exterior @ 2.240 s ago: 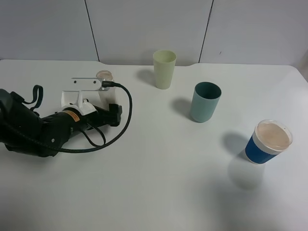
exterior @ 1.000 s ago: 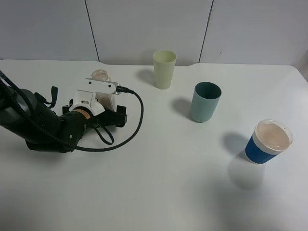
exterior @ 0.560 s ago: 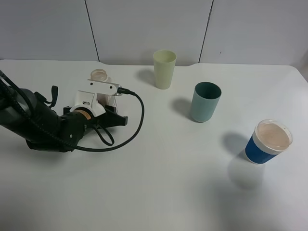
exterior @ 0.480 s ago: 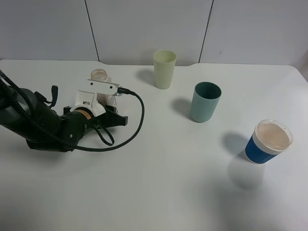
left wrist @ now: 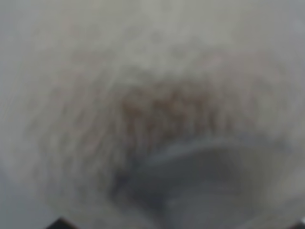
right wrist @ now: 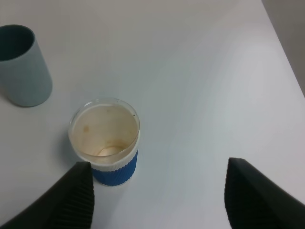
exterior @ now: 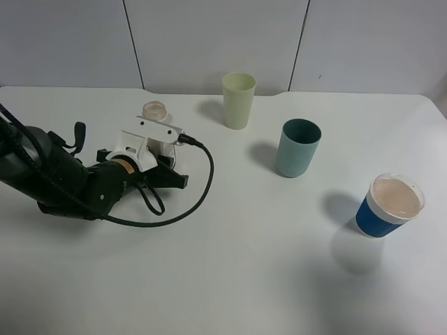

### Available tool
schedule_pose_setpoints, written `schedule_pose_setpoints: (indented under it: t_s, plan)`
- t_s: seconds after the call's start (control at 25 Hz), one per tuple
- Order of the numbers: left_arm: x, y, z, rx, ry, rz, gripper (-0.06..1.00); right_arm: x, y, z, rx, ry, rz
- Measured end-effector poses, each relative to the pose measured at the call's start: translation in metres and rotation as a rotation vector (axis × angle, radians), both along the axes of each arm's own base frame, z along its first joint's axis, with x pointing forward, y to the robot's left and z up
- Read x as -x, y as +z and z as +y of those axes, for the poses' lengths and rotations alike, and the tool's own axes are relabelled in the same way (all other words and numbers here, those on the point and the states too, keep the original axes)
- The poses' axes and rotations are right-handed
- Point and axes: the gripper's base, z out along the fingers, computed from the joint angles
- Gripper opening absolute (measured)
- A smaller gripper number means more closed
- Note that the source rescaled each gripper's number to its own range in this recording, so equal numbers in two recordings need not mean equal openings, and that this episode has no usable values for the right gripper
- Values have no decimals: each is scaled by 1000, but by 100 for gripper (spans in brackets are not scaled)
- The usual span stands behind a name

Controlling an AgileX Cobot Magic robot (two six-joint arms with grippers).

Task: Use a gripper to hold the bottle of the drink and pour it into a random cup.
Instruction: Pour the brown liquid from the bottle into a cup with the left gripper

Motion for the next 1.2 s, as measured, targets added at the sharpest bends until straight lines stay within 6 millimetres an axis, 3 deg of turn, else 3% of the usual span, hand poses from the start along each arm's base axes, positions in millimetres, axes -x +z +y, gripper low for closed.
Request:
schedule_pose_setpoints:
  t_s: [0.12, 0.76, 1.2]
  plan:
    - [2, 8, -1, -4, -23, 14, 0, 0, 0, 0, 0, 0, 0]
    - [9, 93, 9, 29, 5, -100, 0, 0, 0, 0, 0, 0, 0]
    - [-27, 146, 14, 125, -89, 3, 0, 0, 0, 0, 0, 0, 0]
